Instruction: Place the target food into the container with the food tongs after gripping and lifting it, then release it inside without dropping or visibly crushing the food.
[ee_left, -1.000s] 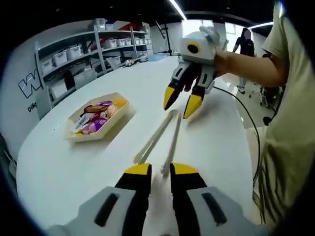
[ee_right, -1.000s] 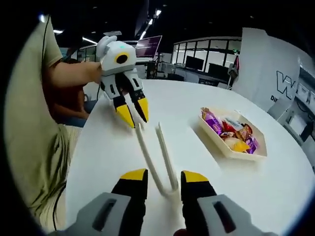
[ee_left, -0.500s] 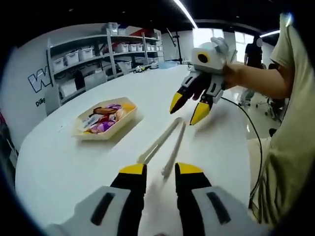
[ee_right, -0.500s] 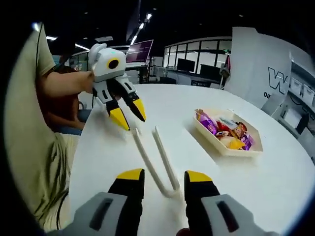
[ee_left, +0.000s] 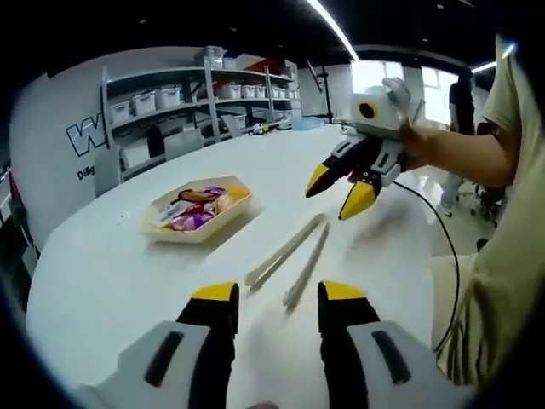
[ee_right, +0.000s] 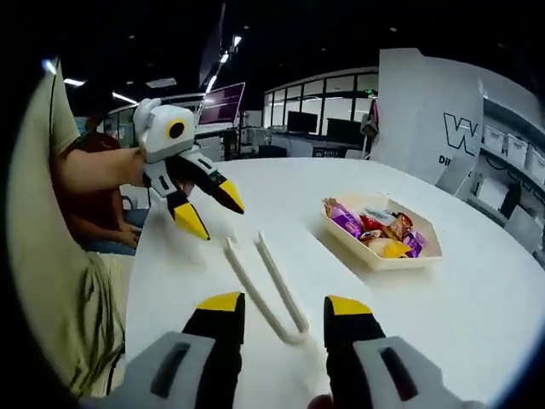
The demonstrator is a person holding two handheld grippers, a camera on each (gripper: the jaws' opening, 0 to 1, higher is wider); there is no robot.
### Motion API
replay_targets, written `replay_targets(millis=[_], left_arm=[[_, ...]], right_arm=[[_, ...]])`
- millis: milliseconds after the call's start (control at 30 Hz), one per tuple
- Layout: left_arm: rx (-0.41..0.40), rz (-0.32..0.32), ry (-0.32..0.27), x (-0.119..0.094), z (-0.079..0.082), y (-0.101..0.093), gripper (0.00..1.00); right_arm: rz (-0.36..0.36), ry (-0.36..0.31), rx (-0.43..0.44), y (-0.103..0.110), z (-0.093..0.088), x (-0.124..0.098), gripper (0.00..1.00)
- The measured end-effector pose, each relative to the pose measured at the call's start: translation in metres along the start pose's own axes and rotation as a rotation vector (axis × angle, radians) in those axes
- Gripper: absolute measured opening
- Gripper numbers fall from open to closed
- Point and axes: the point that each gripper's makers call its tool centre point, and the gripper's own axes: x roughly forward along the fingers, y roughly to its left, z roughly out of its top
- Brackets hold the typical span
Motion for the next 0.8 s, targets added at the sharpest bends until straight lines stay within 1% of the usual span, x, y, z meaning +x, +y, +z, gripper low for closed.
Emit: replay_targets(millis=[133, 333, 433, 600, 800], left_arm=[[-0.027, 0.032, -0.029, -0.003, 0.005, 0.003, 0.41], [-0.035, 0.049, -0.037, -0.005, 0.006, 0.002, 0.46], [-0.048, 0.056, -0.050, -0.007, 0.009, 0.001, 0.48], [-0.077, 0.063, -0.069, -0.010, 0.011, 0.001, 0.50], [-0.096, 0.089, -0.080, -0.015, 0.014, 0.002, 0.53]], right_arm=[[-0.019, -0.015, 0.017, 0.000, 0.003, -0.003, 0.35], [-0.039, -0.023, 0.034, 0.002, 0.004, -0.005, 0.39], [-0.049, -0.043, 0.059, 0.002, 0.007, -0.007, 0.40], [-0.075, -0.060, 0.072, 0.001, 0.010, -0.012, 0.41], [-0.099, -0.080, 0.098, -0.001, 0.014, -0.016, 0.43]])
